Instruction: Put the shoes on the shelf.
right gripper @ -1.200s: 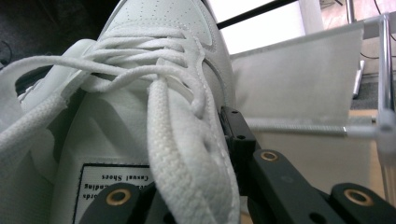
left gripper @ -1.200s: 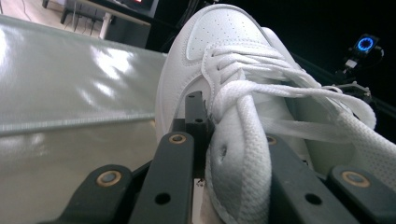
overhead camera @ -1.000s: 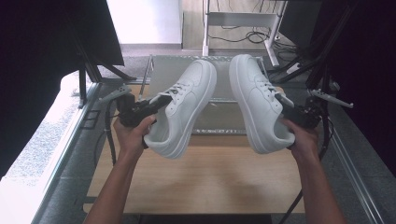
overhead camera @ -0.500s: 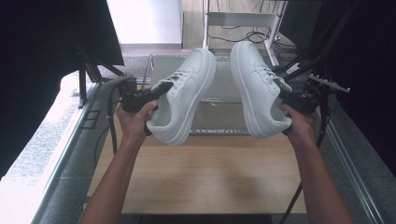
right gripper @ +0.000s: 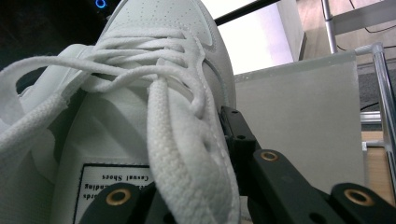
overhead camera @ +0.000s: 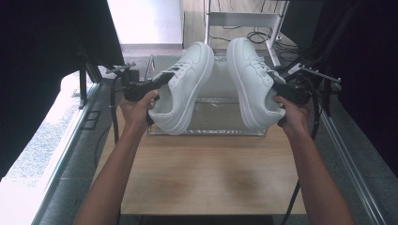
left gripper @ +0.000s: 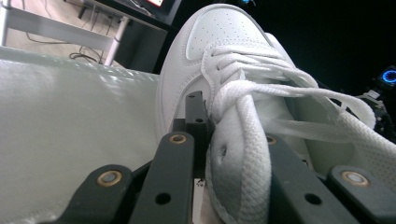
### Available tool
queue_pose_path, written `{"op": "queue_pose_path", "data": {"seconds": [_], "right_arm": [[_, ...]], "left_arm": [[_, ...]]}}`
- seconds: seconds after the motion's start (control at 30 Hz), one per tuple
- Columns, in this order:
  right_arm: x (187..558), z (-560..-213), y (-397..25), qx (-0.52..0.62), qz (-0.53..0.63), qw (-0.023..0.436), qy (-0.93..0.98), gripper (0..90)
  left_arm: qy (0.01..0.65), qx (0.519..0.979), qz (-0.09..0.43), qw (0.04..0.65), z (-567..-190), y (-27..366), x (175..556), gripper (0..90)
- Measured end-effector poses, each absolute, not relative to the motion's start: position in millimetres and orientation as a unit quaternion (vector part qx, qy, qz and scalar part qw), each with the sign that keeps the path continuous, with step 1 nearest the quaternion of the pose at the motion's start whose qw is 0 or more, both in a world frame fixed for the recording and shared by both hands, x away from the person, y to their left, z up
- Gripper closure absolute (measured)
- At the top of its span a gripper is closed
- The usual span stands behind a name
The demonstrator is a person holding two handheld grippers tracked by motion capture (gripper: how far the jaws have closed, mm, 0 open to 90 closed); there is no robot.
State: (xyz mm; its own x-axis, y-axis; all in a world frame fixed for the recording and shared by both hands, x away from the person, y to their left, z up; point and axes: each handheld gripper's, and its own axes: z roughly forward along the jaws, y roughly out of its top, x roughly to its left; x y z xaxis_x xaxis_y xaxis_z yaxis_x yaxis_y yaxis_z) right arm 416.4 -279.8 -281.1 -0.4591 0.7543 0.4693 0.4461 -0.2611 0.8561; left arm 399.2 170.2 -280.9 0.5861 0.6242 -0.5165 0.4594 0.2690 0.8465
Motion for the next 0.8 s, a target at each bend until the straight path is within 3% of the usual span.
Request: {"op": "queue_pose_path", "data": {"seconds": [0.8], "right_arm": [[474,-273,-248,0.541,0.576,0.136,0.597,85.6]], "left_arm": [[0.504,0.579,0.070,0.637,-279,172,447,83.1]]}}
